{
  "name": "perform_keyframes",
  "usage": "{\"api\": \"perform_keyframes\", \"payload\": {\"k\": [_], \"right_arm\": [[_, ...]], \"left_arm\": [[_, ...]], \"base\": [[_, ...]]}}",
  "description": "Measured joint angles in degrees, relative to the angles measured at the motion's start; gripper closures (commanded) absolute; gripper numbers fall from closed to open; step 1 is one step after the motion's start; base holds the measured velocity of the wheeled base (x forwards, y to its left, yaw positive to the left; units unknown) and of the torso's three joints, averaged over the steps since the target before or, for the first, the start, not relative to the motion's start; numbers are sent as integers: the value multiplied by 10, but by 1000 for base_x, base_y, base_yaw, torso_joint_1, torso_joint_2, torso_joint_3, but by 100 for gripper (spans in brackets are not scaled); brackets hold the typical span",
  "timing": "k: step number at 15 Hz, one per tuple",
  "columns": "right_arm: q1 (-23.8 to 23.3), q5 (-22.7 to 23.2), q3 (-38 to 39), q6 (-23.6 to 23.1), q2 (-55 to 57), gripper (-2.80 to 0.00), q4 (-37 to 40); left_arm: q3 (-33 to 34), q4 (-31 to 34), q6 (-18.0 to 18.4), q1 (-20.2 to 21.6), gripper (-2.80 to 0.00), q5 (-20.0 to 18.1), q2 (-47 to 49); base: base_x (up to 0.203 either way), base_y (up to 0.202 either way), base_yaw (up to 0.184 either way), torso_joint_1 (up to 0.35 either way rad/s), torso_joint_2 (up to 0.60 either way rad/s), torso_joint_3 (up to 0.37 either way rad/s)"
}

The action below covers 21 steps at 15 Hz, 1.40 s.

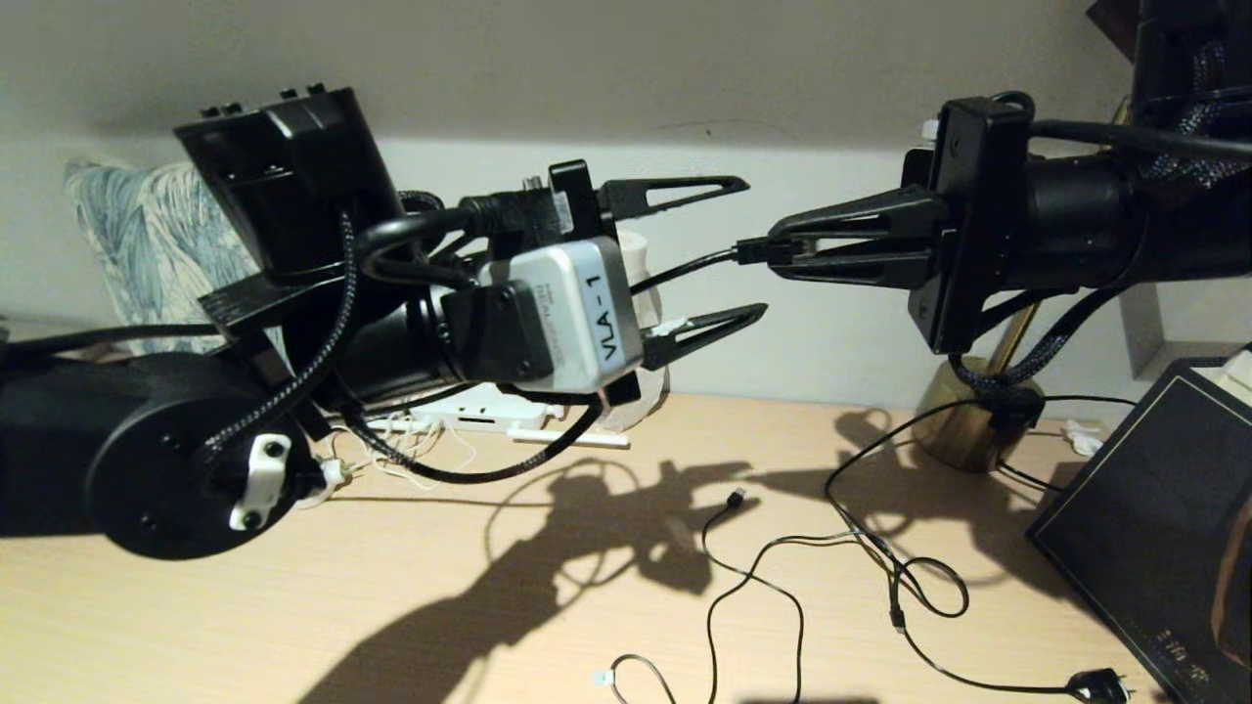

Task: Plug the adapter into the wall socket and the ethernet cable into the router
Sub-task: Hand it to the other hand

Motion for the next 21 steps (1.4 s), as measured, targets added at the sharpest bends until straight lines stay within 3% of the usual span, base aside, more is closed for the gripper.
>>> {"api": "perform_keyframes", "payload": {"k": [12,13,21], "right_arm": [[3,2,10,-1,-5,0,-1],[4,2,10,-1,-3,0,-1],[4,1,10,-1,2,0,-2]], "left_arm": [[-10,-3,-4,0,-280,0,9],[-13,-3,-4,0,0,0,11],[-14,-2,-4,1,0,0,15]], "base": [[0,0,0,0,0,0],[0,0,0,0,0,0],[0,0,0,0,0,0]]}}
